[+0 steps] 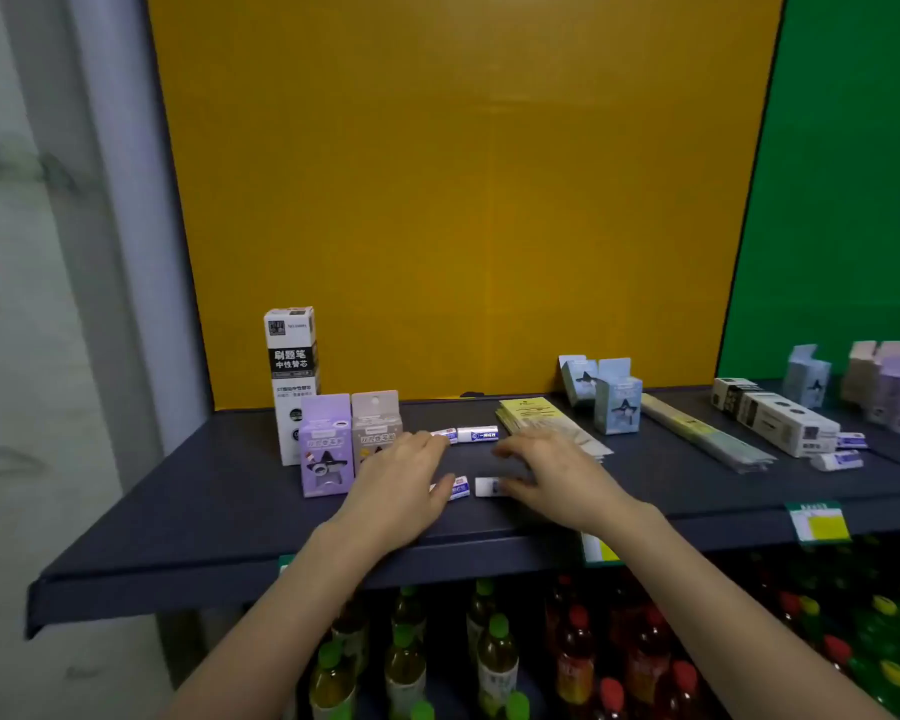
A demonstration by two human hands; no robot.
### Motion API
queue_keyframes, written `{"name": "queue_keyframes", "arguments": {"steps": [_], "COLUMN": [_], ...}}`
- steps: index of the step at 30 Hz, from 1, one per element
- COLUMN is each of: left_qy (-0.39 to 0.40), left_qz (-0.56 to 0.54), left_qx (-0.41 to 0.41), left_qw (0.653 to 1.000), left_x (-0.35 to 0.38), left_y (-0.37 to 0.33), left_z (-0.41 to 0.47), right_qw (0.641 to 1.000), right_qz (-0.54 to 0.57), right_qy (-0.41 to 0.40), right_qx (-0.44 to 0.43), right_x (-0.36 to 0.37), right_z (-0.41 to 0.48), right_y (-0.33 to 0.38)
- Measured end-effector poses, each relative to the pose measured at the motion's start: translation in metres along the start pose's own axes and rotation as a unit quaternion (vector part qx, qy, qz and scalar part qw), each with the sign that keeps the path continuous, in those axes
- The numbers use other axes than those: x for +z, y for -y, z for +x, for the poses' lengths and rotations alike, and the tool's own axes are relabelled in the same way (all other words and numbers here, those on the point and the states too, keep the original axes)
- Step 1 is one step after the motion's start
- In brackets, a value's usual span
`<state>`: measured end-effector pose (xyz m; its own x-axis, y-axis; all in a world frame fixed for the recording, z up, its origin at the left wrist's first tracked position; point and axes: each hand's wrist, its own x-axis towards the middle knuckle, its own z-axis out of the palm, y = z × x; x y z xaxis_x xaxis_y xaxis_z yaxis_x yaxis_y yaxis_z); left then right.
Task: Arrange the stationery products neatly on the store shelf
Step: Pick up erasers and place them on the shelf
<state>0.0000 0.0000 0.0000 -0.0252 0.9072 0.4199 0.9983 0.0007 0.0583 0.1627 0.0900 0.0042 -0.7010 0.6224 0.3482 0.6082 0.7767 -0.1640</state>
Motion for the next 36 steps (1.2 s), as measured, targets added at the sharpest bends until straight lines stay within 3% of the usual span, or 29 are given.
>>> {"name": "queue_keyframes", "arguments": {"steps": [7, 15, 26, 36], "left_qy": [0.075, 0.106, -0.008, -0.026], "left_qz": [0.005, -0.007, -0.078, -0.139], "left_qx": [-0.021, 0.004, 0.126, 0.255], "left_qw": [0.997, 0.994, 0.989, 0.957], "left_x": [0.024, 0.031, 0.020, 0.048], "left_y": [0.009, 0.020, 0.001, -0.112], "left_z": [0.015, 0.026, 0.054, 0.127], "right_qw": [0.996, 0.993, 0.997, 0.992], "right_qz": [-0.029, -0.034, 0.026, -0.008], "right_qy": [0.074, 0.083, -0.044, -0.113], "right_qx": [-0.049, -0.080, -0.056, 0.063], "right_x": [0.008, 0.015, -0.014, -0.072], "right_z": [0.019, 0.025, 0.006, -0.077], "right_y": [-0.025, -0.028, -0.062, -0.161]}}
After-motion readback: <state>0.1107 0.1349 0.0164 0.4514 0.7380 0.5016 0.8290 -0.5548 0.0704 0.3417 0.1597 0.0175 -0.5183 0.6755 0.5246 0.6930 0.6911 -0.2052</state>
